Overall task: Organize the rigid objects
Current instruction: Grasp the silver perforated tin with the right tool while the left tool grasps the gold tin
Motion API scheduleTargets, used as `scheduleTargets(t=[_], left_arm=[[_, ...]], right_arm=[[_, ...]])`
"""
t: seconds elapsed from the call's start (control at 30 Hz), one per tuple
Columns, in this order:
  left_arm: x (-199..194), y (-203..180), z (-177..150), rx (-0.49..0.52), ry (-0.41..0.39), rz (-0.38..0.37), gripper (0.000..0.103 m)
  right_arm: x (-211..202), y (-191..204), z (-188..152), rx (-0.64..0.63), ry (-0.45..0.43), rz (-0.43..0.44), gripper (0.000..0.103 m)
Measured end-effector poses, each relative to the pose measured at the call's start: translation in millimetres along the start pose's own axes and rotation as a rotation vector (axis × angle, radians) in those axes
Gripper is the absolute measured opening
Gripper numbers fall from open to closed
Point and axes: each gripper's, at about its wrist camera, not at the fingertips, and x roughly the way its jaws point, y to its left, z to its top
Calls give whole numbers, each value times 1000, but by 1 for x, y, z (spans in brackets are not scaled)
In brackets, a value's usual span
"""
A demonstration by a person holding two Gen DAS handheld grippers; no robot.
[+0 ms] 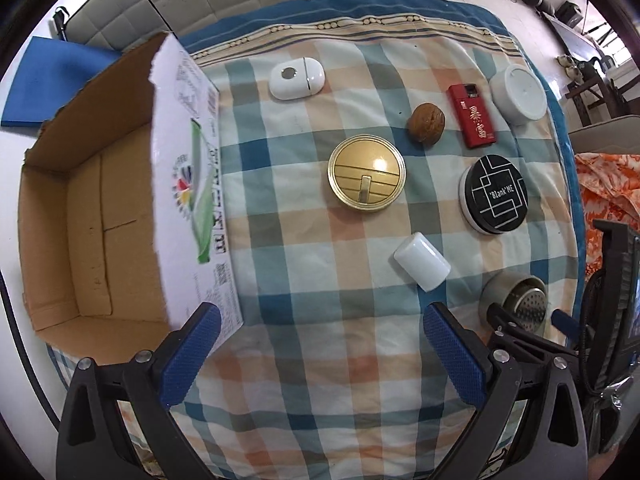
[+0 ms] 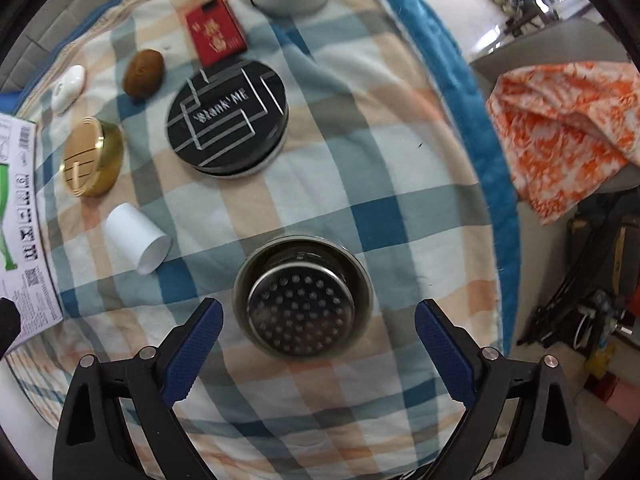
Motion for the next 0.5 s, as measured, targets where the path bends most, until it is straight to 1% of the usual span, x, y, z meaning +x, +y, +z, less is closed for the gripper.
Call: scheduleTargets(t=[0.07, 0.1, 0.13, 0.23, 0.3, 0.43, 0.5], left_arm=[[7, 0, 8, -6, 14, -4, 103], [11, 1, 15, -14, 26, -15, 103], [14, 1, 19, -23, 35, -29, 103], [20, -1, 37, -29, 51, -79, 103], [22, -4, 50, -18, 61, -102, 103], [36, -11, 78, 0, 95, -117, 103], [50, -13, 91, 8, 124, -106, 103]], right_arm=[[14, -2, 2, 14, 44, 18, 84], [22, -1, 4, 16, 66, 36, 77], [27, -1, 5, 20, 77, 38, 74], [29, -3, 9, 19, 72, 43, 73], [23, -6, 14, 16, 69, 46, 73], [14, -16, 32, 27, 45, 32, 73], [11, -18, 43, 27, 41, 21, 73]])
